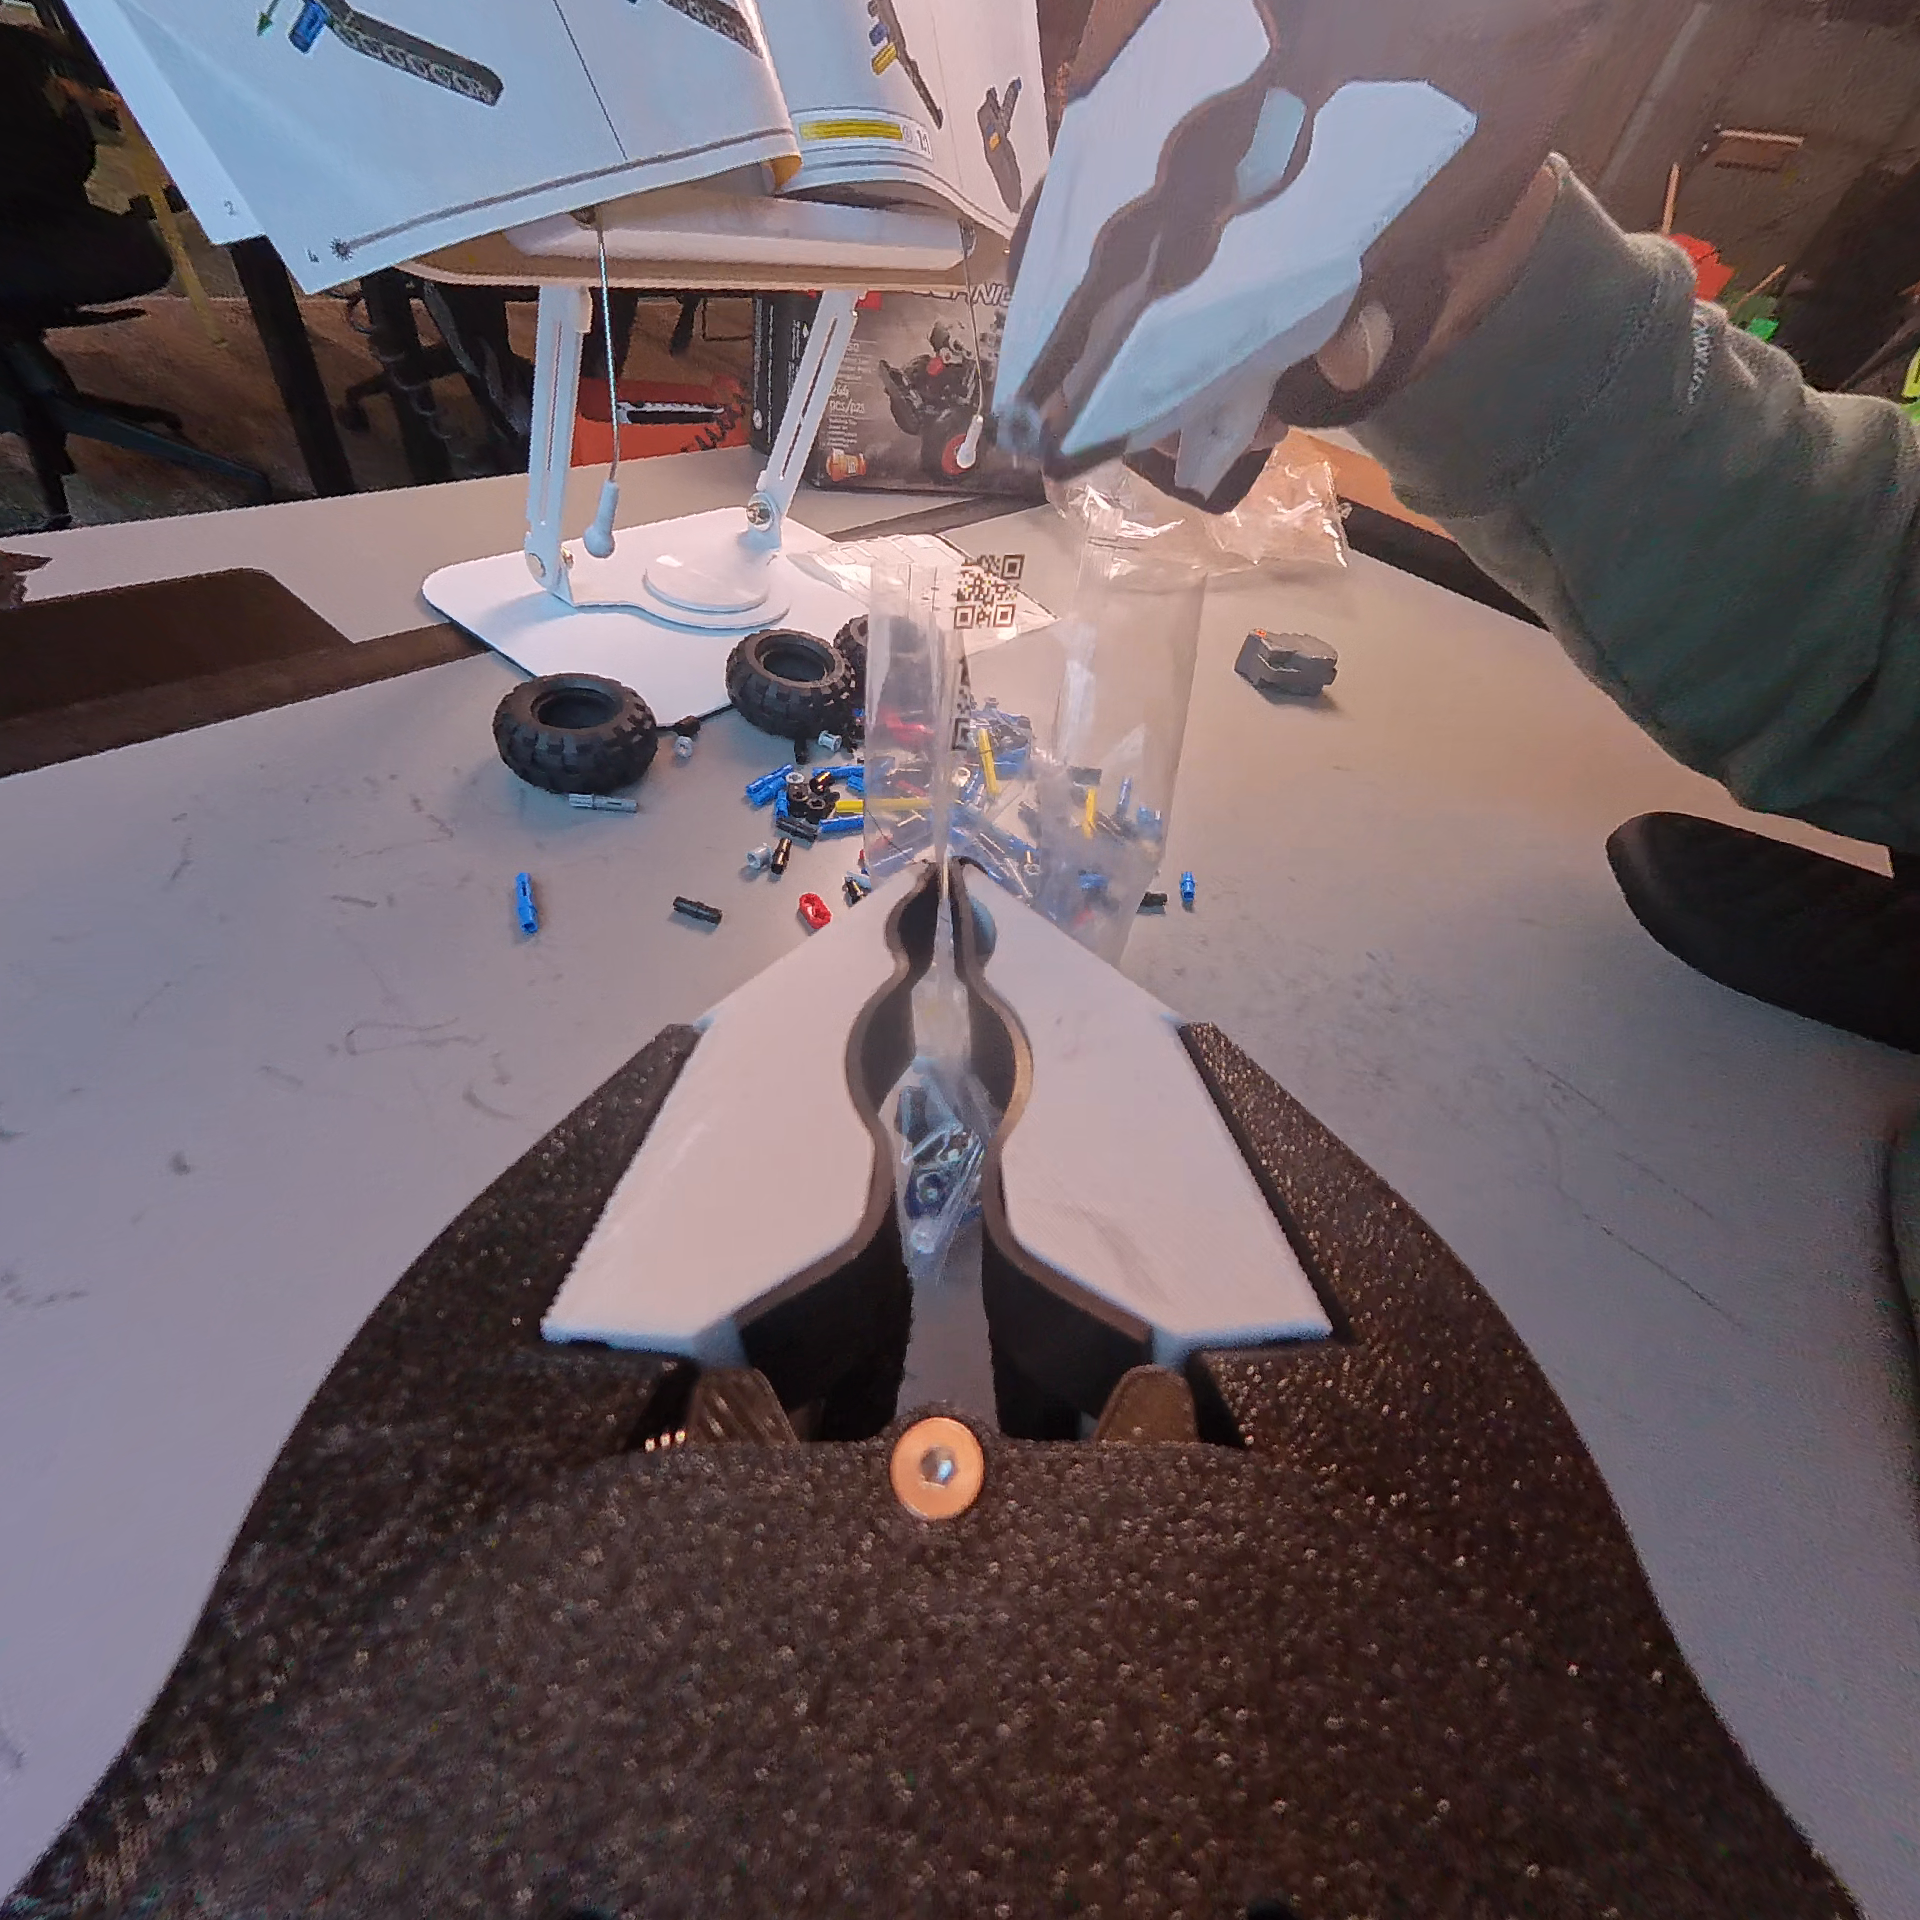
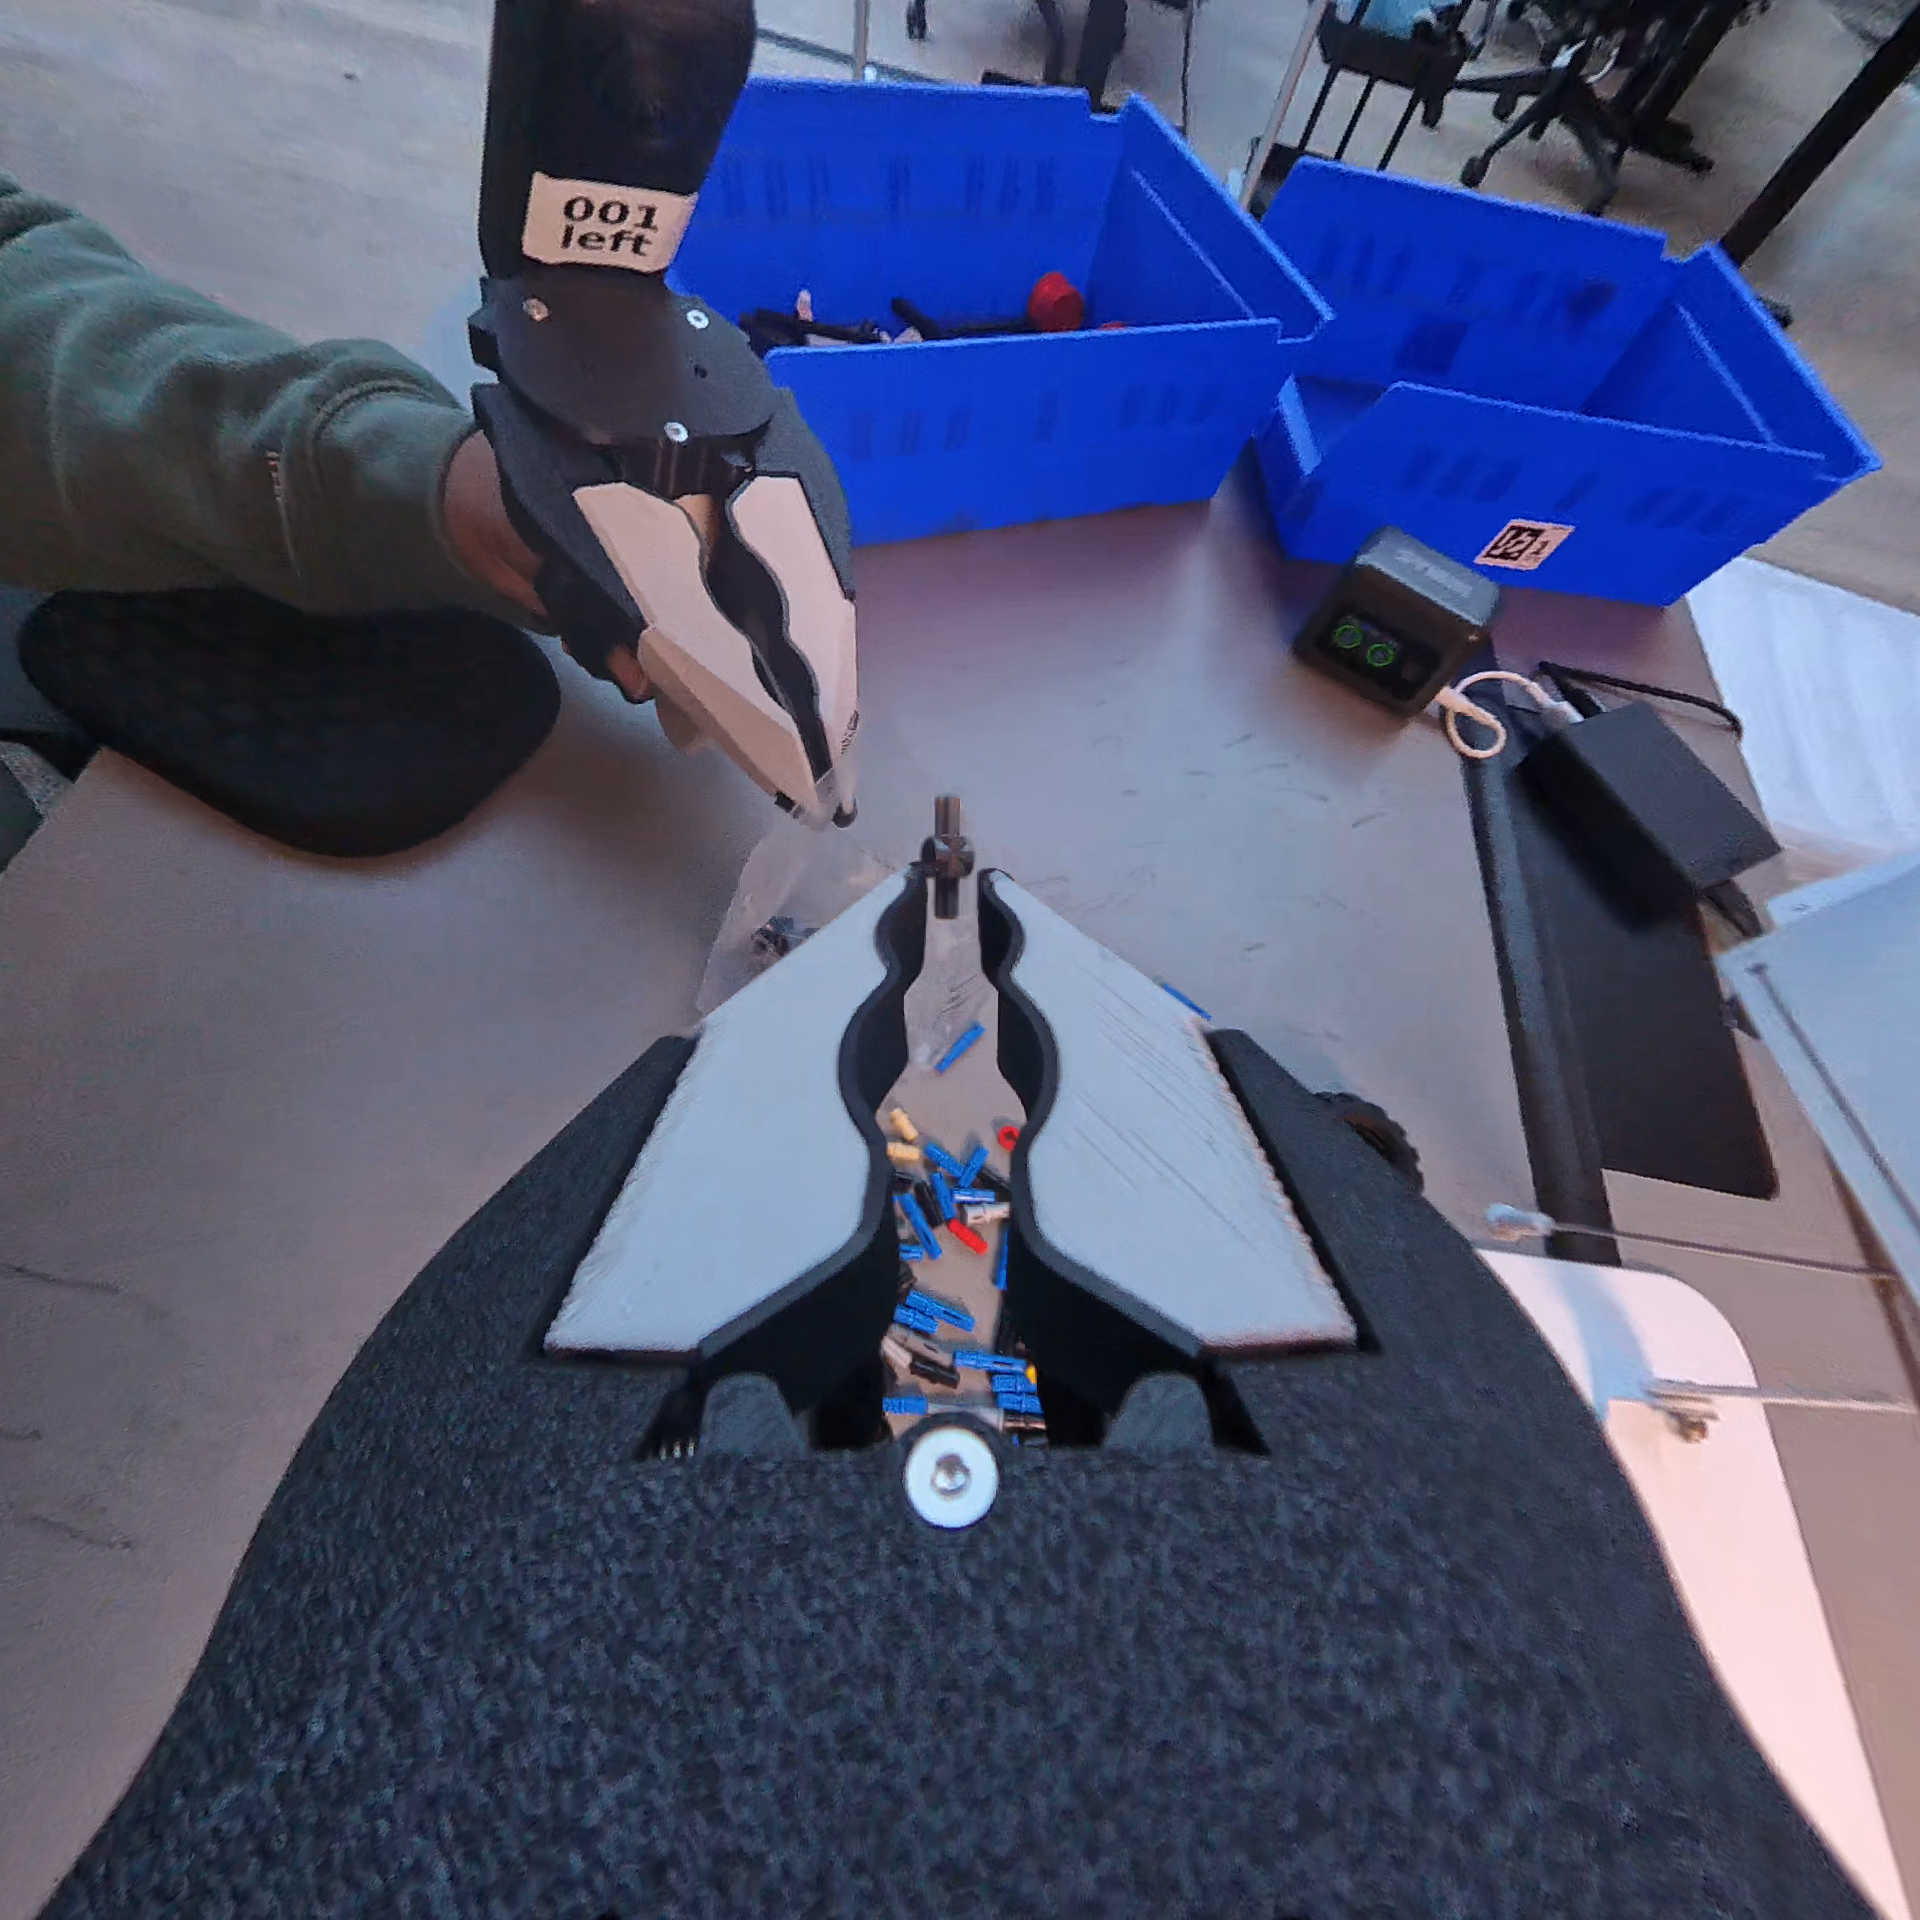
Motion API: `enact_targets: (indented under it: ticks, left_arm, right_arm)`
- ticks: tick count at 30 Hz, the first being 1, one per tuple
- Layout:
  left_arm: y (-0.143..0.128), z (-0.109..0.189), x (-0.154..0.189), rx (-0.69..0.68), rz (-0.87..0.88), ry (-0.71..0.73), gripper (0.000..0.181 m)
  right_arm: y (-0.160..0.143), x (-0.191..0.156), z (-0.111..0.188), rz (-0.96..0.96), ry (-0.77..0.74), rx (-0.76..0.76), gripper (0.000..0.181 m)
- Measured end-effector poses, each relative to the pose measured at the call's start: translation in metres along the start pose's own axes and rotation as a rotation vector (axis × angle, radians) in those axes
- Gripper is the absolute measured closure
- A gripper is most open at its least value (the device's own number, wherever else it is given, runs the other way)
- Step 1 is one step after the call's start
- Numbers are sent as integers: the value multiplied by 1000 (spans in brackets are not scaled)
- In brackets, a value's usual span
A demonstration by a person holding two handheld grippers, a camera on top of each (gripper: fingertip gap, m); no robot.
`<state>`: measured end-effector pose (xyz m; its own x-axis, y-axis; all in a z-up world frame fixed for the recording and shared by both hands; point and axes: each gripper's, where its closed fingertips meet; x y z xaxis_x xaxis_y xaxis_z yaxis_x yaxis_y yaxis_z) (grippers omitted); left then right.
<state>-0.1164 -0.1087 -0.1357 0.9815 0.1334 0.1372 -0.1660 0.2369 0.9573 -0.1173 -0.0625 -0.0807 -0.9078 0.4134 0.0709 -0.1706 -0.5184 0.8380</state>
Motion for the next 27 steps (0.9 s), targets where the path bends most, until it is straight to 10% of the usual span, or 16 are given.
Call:
enact_targets:
  ticks: [7, 16, 27]
  left_arm:
    - [0, 0, 1, 3, 0, -3, 180]
    - [0, -1, 0, 4, 4, 0, 180]
    - [-3, -2, -1, -4, 12, 3, 180]
  right_arm:
    - [-30, 21, 30, -144, -125, 82, 166]
    - [-204, 42, 67, -305, -375, -339, 181]
    - [-212, 31, 50, -314, -303, -293, 166]
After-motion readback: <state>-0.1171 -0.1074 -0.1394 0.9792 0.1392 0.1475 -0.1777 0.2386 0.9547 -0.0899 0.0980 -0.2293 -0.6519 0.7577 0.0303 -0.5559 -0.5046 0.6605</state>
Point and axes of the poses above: each gripper's, where its closed fingertips meet, z back along the fingers, y out of its top, x = y × z across the jaws, and after that the axes turned 10 degrees about y, right-handed
